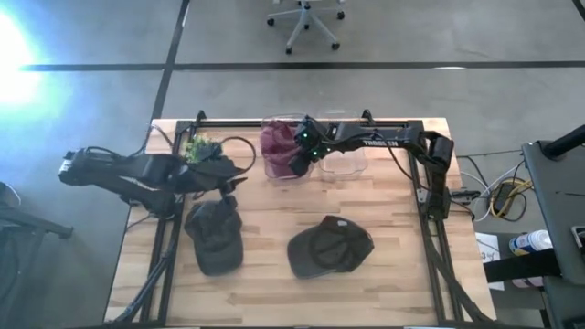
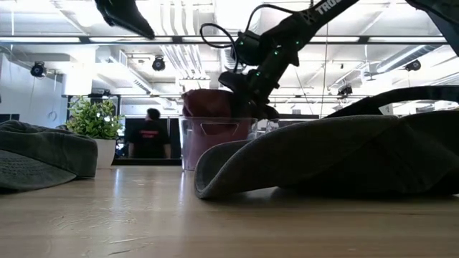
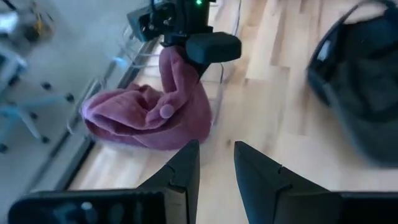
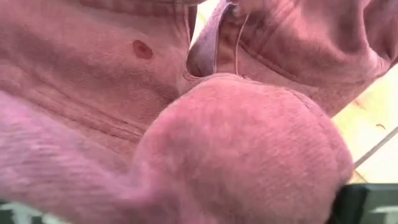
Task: Pick & Place hat
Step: Put the red cap into the left transparent bin
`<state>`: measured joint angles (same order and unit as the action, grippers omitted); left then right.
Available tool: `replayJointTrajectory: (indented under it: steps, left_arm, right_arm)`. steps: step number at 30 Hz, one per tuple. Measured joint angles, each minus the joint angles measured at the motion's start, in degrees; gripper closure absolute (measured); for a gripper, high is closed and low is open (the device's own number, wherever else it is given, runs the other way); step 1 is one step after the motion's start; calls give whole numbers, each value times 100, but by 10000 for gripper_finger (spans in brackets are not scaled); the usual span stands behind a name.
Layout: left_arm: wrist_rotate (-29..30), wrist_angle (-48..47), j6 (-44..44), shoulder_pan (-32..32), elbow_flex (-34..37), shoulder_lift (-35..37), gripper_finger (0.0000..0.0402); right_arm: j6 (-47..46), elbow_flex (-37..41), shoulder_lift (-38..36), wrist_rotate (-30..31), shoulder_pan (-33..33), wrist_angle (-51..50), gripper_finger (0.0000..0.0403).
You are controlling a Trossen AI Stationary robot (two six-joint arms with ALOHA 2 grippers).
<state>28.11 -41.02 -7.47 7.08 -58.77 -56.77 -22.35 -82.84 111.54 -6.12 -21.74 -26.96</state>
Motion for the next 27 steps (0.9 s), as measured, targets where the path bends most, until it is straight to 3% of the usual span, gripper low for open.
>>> replayJointTrajectory:
  steps: [5,11,16,22,27]
  left_arm:
    - [-14,1270,1001,-606,588,-336,307]
    - [-418,1398,1389,-1266,724,-833,307]
    - [-513,1607,1491,-1450,710,-1027,307]
    - [-533,1712,1606,-1569,523,-1118,307]
    - [-929,1755,1639,-1818,510,-1215,307]
  right_arm:
    - [-15,34,1,6,-2,34,268]
    - [-13,35,10,185,-2,339,268]
    - [-13,35,18,185,-2,472,263]
    - [11,35,14,167,-7,471,215]
    - [241,9,-92,163,-7,247,152]
